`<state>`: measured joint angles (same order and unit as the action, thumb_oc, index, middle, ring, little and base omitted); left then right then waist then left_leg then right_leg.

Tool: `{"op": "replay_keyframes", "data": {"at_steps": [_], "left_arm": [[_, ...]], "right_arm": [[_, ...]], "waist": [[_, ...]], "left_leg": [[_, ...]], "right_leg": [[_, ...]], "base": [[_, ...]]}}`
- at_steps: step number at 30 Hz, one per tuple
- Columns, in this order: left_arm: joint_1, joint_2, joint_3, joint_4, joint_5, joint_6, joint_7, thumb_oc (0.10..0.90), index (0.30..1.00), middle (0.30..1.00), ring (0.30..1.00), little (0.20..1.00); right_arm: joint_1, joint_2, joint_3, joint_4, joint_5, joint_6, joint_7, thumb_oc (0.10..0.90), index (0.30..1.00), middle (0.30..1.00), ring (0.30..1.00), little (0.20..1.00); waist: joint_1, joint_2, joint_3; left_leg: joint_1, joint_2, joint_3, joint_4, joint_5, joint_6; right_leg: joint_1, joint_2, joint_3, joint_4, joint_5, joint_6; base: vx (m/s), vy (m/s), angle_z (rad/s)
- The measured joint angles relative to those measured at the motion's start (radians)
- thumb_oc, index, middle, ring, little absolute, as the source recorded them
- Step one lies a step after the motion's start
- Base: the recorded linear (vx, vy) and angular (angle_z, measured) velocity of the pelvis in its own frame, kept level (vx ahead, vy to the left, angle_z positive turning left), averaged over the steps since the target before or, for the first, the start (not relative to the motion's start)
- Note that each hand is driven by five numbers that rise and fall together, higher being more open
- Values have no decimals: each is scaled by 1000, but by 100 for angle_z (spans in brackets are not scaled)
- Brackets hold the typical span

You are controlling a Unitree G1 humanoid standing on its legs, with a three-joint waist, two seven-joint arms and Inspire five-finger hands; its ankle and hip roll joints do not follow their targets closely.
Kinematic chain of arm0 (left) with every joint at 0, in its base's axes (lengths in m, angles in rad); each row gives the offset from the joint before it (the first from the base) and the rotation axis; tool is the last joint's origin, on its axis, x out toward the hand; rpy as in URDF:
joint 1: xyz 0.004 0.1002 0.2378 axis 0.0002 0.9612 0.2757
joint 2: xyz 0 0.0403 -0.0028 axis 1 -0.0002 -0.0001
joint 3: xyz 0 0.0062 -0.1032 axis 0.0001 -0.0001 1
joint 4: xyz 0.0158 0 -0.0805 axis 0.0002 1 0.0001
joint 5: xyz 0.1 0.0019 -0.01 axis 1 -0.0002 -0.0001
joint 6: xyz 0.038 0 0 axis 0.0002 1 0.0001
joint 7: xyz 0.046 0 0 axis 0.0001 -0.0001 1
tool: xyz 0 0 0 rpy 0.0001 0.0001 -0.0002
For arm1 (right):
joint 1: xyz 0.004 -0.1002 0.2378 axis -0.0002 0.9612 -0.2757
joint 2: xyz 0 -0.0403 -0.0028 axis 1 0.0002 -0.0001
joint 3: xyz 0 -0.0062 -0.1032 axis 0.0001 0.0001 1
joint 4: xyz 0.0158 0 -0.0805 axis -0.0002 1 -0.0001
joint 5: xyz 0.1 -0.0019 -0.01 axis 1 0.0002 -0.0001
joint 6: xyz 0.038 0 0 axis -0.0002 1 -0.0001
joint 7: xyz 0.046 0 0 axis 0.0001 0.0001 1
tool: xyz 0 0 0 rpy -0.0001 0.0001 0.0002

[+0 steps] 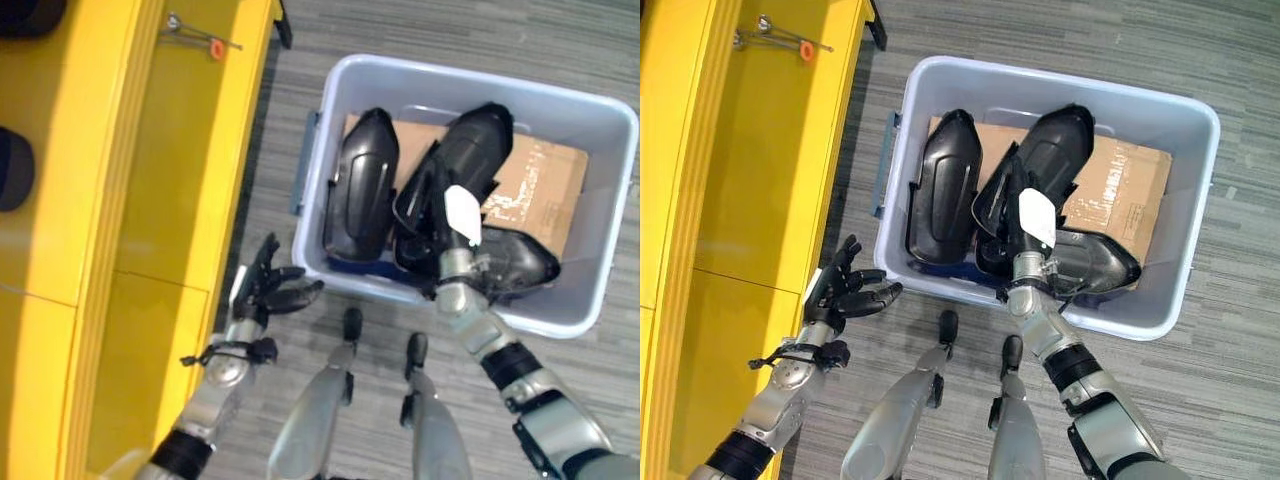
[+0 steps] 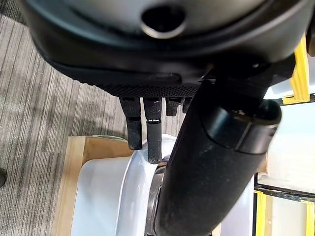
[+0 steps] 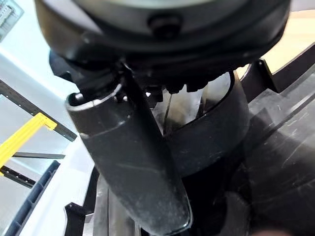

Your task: Move parts from the plastic box to the shelf.

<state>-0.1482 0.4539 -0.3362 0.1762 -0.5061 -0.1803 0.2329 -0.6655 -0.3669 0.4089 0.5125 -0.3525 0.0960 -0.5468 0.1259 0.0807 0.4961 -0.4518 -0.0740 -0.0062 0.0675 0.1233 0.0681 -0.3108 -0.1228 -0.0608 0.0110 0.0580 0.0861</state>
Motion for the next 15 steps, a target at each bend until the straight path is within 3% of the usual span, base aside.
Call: {"op": "replay_keyframes", "data": {"at_steps": [8, 9, 10, 15], "left_arm": [[-2, -1, -36, 1, 0, 6, 3, 900, 1000, 1000, 1000, 1000], [-2, -2, -36, 1, 0, 6, 3, 900, 1000, 1000, 1000, 1000], [-3, -3, -36, 1, -1, 6, 3, 900, 1000, 1000, 1000, 1000], [-5, -3, -48, 5, -1, 8, 3, 900, 1000, 1000, 1000, 1000]], "right_arm": [[-54, 12, 1, 80, 0, 12, -40, 900, 1000, 1000, 1000, 1000], [-62, 14, 1, 89, 0, 13, -43, 578, 550, 550, 550, 550], [-74, 19, 3, 111, -1, 12, -51, 400, 300, 300, 300, 300], [-92, 26, 9, 133, -1, 24, -67, 400, 300, 300, 300, 300]], "waist": [[7, 10, 5], [10, 10, 5], [9, 10, 5], [3, 11, 5]], "left_leg": [[-8, -3, 3, 0, 1, 1], [-13, -3, 2, 1, 2, 1], [-17, -3, 2, 2, 3, 0], [-20, -3, 1, 8, 5, 2]], "right_leg": [[-16, -5, 1, 15, -4, 5], [-21, -4, 1, 18, -4, 6], [-28, -4, 1, 23, -5, 7], [-32, -5, 2, 33, -7, 8]], "base": [[0, 0, 0], [0, 0, 0], [0, 0, 0], [0, 0, 0]]}}
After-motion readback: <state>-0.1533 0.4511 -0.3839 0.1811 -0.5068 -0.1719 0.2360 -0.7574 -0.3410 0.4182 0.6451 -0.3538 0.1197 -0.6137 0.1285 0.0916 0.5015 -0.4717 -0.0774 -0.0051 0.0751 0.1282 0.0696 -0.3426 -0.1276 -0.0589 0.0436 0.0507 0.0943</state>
